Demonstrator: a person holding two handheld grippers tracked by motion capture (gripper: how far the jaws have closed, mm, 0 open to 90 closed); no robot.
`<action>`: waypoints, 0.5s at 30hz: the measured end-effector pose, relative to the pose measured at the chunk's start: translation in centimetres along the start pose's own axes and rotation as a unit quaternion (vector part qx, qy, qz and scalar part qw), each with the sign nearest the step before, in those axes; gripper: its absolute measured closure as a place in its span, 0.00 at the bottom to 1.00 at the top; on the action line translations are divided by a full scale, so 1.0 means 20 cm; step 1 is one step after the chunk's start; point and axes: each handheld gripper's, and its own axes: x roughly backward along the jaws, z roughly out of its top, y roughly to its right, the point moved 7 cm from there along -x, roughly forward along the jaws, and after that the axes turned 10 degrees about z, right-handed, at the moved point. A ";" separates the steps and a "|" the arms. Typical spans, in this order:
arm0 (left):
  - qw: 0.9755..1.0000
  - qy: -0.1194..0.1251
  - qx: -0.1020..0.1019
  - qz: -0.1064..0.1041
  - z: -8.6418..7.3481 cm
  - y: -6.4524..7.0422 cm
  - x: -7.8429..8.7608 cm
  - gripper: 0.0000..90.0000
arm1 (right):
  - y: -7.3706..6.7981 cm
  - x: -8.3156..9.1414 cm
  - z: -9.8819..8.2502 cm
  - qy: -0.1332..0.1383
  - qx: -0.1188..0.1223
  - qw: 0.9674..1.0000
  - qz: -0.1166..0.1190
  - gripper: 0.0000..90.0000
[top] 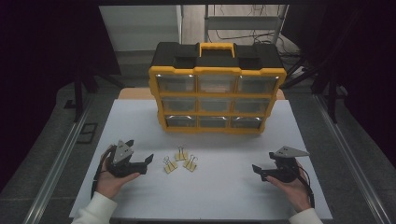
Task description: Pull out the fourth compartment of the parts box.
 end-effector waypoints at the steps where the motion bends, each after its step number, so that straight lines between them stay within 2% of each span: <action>1: 1.000 0.000 -0.003 -0.002 0.00 0.00 0.00 0.11 | 0.00 0.00 0.00 0.000 -0.001 1.000 -0.001 0.13; 4: 1.000 0.011 -0.013 0.002 0.01 0.01 0.02 0.11 | 0.01 0.01 0.00 0.003 -0.008 1.000 -0.003 0.13; 9: 1.000 0.025 -0.015 0.011 0.03 0.00 0.03 0.11 | 0.02 0.01 0.01 0.006 -0.007 1.000 -0.007 0.14; 12: 0.999 0.029 -0.026 0.011 0.04 0.00 0.04 0.10 | 0.02 0.01 0.01 0.006 -0.005 1.000 -0.008 0.14; 14: 0.999 0.028 -0.041 0.008 0.03 0.01 0.04 0.10 | 0.02 0.01 0.01 0.009 -0.006 1.000 -0.009 0.14; 15: 0.999 0.028 -0.041 0.008 0.03 0.01 0.04 0.11 | 0.02 0.01 0.01 0.009 -0.007 1.000 -0.010 0.14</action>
